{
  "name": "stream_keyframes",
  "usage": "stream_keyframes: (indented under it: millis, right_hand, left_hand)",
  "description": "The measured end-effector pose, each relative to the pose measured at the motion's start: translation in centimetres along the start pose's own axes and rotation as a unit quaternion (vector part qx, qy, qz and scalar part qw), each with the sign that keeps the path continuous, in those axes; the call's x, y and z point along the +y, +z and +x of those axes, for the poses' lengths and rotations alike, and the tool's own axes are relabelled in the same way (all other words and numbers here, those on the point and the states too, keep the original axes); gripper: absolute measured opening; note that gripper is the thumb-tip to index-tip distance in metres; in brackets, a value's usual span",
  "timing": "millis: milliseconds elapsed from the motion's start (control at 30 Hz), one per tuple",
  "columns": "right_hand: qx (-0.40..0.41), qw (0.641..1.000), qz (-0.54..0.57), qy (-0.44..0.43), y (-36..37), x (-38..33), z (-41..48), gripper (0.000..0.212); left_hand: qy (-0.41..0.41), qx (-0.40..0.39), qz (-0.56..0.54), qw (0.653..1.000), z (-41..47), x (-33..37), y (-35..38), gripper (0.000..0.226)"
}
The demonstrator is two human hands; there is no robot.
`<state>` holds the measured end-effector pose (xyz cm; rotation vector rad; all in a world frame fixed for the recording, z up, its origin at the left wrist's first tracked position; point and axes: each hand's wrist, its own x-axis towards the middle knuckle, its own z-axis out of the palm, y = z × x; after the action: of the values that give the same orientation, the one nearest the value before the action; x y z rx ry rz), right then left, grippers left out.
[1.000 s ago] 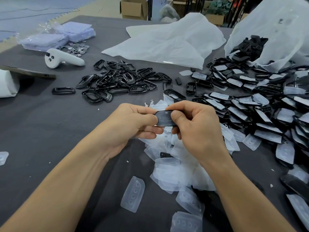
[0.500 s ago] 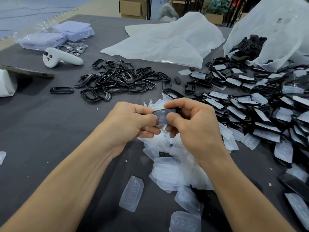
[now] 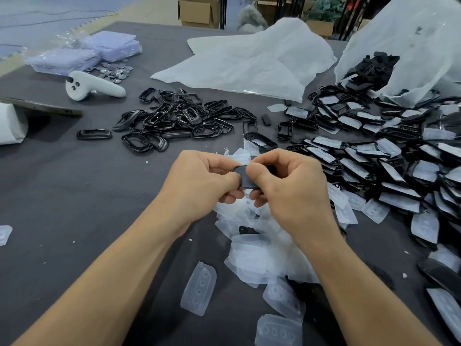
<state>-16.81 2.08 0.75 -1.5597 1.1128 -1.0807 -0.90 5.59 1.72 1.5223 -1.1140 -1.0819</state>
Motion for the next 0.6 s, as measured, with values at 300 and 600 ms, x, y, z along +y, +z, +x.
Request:
stream_keyframes:
  millis: [300,600]
  right_hand:
    - [-0.024,0.999,0.036,0.005,-0.02,0.12,0.19,0.027]
    - [-0.044,0.993,0.099,0.039,-0.32,-0.27,0.43,0.028]
  left_hand:
    - [0.012,-0.005,-0.011,1.000,-0.11,0.16,-0.45,0.030]
    - [-0.014,-0.014,-0.037,0.999,0.00,0.06,-0.23,0.034]
